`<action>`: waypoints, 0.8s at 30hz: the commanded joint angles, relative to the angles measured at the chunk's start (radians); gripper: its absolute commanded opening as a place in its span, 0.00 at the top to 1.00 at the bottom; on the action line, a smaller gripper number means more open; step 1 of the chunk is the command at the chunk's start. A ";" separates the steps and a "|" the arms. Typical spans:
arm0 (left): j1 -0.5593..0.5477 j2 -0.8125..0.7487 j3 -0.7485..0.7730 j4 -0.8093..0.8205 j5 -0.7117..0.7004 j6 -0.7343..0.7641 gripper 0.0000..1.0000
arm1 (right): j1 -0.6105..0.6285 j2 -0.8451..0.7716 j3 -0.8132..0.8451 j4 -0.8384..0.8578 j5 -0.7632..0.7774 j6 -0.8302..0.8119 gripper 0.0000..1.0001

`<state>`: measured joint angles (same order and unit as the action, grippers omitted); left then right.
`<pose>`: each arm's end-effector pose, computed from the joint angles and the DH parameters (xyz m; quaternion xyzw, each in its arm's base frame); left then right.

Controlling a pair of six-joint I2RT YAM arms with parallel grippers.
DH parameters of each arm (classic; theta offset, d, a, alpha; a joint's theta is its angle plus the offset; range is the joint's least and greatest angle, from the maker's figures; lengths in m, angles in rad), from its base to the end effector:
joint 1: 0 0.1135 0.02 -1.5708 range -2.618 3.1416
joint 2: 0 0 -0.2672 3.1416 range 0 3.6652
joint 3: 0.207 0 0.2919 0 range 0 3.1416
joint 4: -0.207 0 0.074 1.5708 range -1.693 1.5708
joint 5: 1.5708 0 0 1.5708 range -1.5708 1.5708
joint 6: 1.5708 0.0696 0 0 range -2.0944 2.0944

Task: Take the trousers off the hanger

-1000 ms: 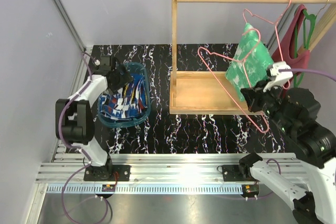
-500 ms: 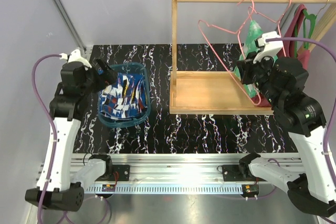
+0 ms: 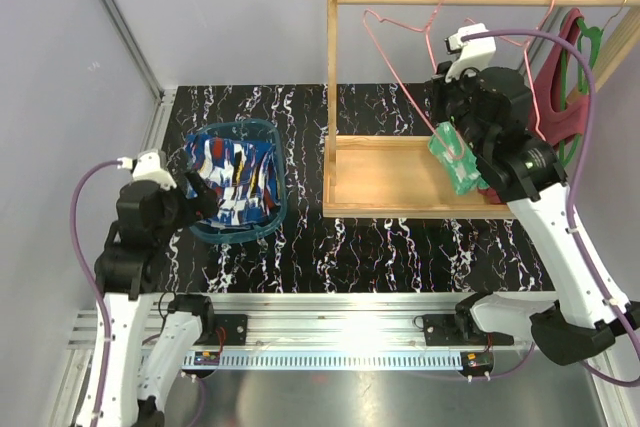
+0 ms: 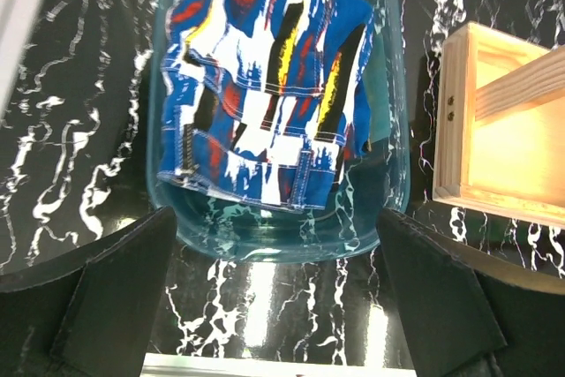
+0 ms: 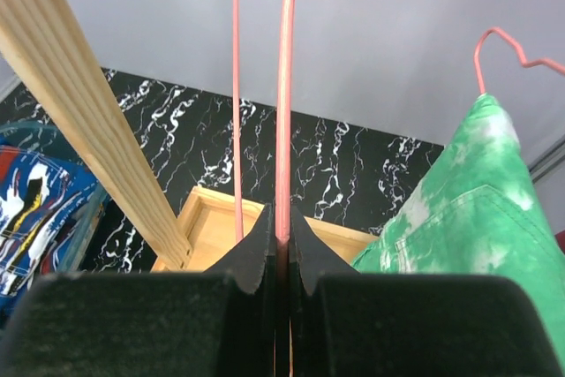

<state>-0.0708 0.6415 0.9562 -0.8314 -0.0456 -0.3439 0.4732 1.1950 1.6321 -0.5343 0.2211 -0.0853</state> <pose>0.1835 -0.0098 0.3480 -0.1290 0.8545 -0.0842 0.4961 0.2710 0.1216 0.5236 -0.1316 0.7280 0.0485 0.6710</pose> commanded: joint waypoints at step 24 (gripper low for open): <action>-0.001 -0.092 -0.066 0.097 -0.117 0.031 0.01 | 0.008 -0.176 0.035 -0.232 0.042 0.157 0.01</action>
<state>-0.0708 0.5518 0.9047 -0.8036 -0.1215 -0.3279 0.4736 1.0374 1.5986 -0.6582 0.2066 0.0212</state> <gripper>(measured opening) 0.987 0.988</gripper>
